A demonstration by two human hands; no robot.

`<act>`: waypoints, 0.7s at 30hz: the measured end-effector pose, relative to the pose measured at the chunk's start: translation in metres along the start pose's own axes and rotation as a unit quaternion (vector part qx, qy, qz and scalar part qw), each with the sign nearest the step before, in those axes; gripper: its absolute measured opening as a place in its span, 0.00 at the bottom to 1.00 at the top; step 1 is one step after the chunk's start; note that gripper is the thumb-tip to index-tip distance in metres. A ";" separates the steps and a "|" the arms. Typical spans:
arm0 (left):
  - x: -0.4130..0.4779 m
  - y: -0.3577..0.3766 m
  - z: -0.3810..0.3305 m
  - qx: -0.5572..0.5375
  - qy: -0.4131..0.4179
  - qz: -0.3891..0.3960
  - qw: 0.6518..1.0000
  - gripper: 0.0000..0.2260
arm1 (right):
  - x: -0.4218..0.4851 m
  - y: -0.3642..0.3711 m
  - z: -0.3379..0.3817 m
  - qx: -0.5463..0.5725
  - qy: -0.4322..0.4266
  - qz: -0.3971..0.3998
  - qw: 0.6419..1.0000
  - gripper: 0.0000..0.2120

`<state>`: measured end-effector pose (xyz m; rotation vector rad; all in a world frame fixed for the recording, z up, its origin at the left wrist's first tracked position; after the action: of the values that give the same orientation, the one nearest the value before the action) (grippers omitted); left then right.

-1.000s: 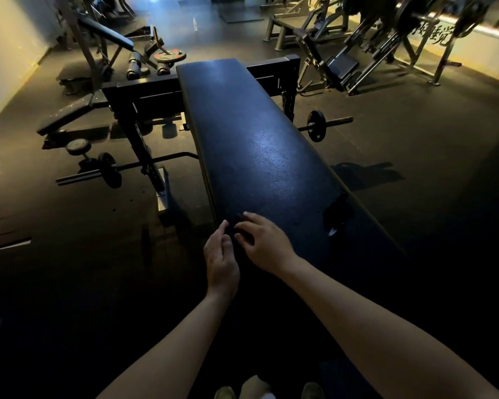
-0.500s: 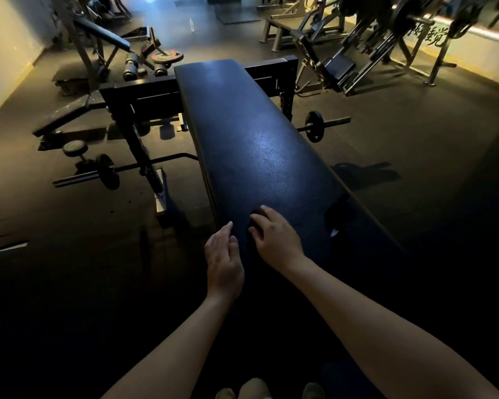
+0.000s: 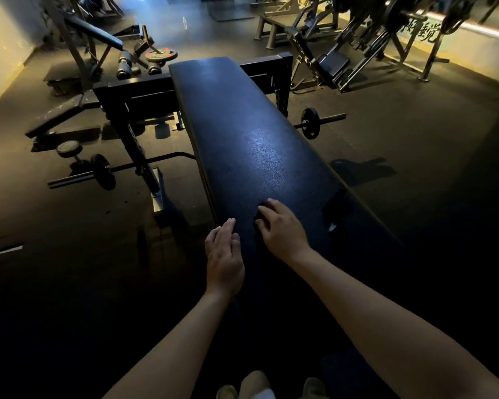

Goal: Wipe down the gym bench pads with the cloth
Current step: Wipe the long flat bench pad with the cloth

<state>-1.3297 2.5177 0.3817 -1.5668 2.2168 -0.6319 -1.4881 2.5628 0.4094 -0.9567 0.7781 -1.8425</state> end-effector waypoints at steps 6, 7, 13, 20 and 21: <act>-0.001 -0.002 -0.004 0.008 0.041 -0.013 0.999 0.22 | -0.015 0.020 0.042 0.031 -0.100 0.047 0.993 0.18; -0.002 -0.002 -0.004 0.008 0.040 -0.013 0.999 0.22 | -0.015 0.017 0.039 0.021 -0.111 0.053 0.992 0.17; -0.002 -0.003 -0.005 0.009 0.028 -0.020 0.999 0.18 | -0.003 -0.023 -0.032 -0.022 0.031 -0.042 0.998 0.17; -0.001 -0.004 -0.001 -0.021 0.019 -0.028 0.999 0.22 | -0.014 0.024 0.044 0.027 -0.075 0.045 0.996 0.20; -0.002 -0.004 -0.004 -0.002 0.031 -0.025 0.999 0.22 | -0.015 0.026 0.047 0.025 -0.091 0.053 0.994 0.20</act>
<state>-1.3279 2.5186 0.3876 -1.6309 2.2294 -0.7011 -1.4328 2.5600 0.4074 -1.0147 0.6555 -1.6505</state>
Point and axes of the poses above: each hand's wrist, its own x-axis towards the middle knuckle, its own y-axis out of the palm, z = x × y, the point moved 9 cm from there along x, towards the middle knuckle, and after that the axes turned 13 degrees about -y, right-handed, at the moved point
